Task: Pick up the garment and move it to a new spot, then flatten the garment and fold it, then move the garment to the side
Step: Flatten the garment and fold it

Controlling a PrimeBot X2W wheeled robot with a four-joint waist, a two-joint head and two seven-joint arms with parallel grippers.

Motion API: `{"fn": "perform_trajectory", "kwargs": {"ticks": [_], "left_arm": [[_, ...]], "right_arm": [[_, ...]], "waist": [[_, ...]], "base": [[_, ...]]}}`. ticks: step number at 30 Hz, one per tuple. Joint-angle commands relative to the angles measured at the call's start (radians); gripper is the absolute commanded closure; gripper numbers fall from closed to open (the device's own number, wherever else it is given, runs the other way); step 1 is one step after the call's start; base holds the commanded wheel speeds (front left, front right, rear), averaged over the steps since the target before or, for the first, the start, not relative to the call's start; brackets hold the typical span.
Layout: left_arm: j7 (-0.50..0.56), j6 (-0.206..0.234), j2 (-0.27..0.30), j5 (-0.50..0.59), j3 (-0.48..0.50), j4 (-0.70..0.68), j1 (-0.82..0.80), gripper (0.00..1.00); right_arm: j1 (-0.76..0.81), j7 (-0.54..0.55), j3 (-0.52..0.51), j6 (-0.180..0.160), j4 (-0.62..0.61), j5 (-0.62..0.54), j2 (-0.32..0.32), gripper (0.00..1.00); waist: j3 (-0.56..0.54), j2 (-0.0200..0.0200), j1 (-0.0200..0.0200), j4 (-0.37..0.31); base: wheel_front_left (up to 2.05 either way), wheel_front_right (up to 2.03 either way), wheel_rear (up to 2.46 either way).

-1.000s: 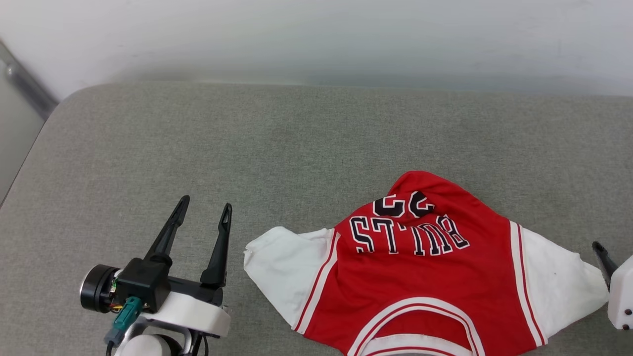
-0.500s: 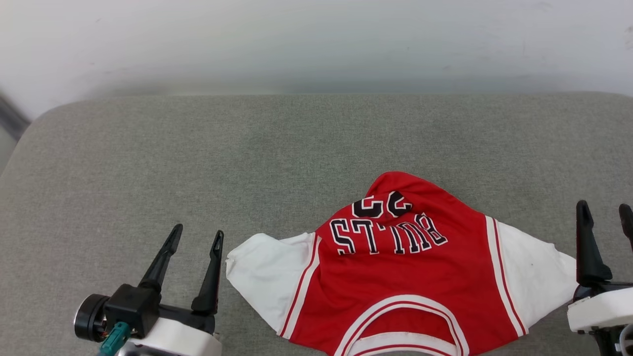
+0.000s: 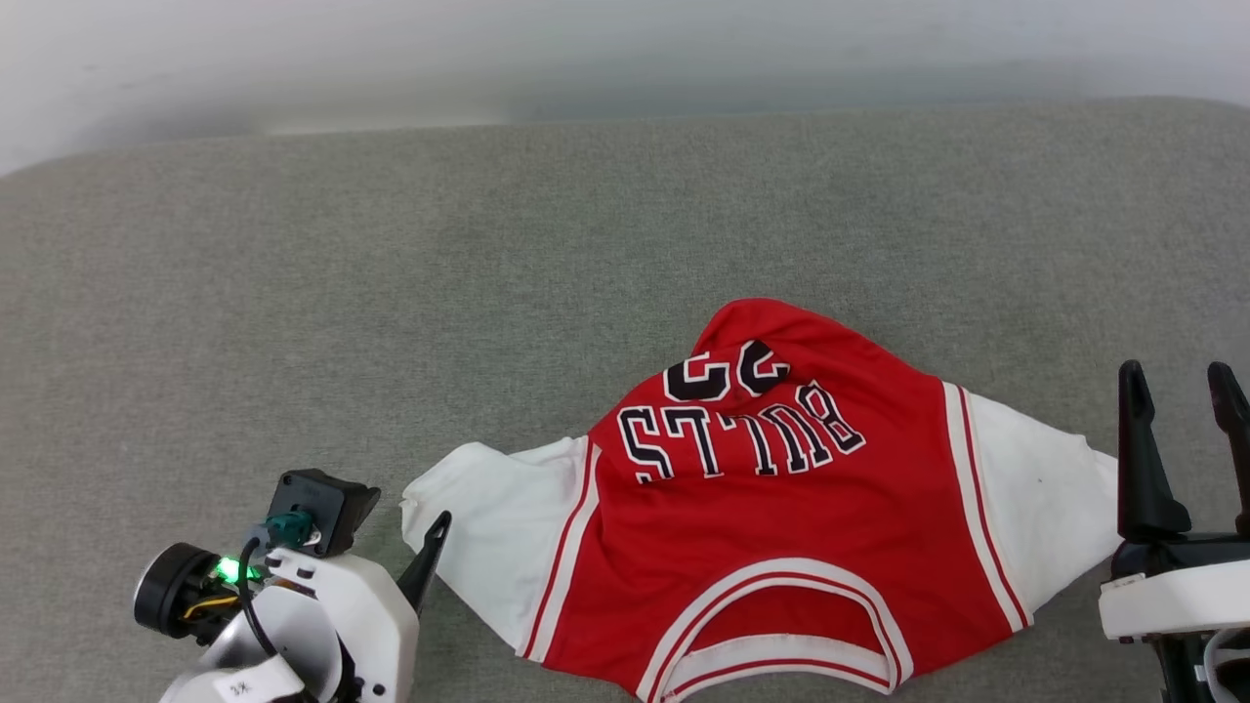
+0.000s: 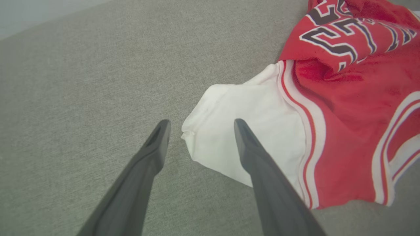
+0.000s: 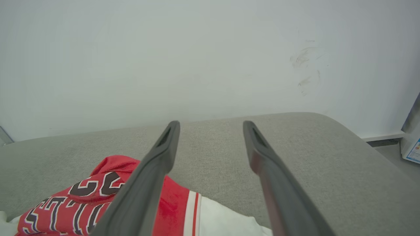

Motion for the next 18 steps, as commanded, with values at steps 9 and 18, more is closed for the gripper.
{"fn": "perform_trajectory", "kwargs": {"ticks": [9, 18], "left_arm": [[0.185, 0.065, 0.043, 0.010, 0.025, -0.001, -0.030, 0.00], [0.230, 0.044, 0.050, -0.022, 0.000, 0.116, -0.017, 0.00]], "right_arm": [[-0.034, -0.012, 0.030, 0.000, 0.025, 0.011, 0.020, 0.00], [-0.043, -0.021, 0.059, 0.000, 0.043, 0.006, 0.032, 0.00]], "waist": [[0.089, 0.0000, 0.0000, -0.053], [0.120, 0.0000, 0.0000, -0.069]], "base": [[0.00, 0.00, 0.00], [0.00, 0.00, 0.00]]}}
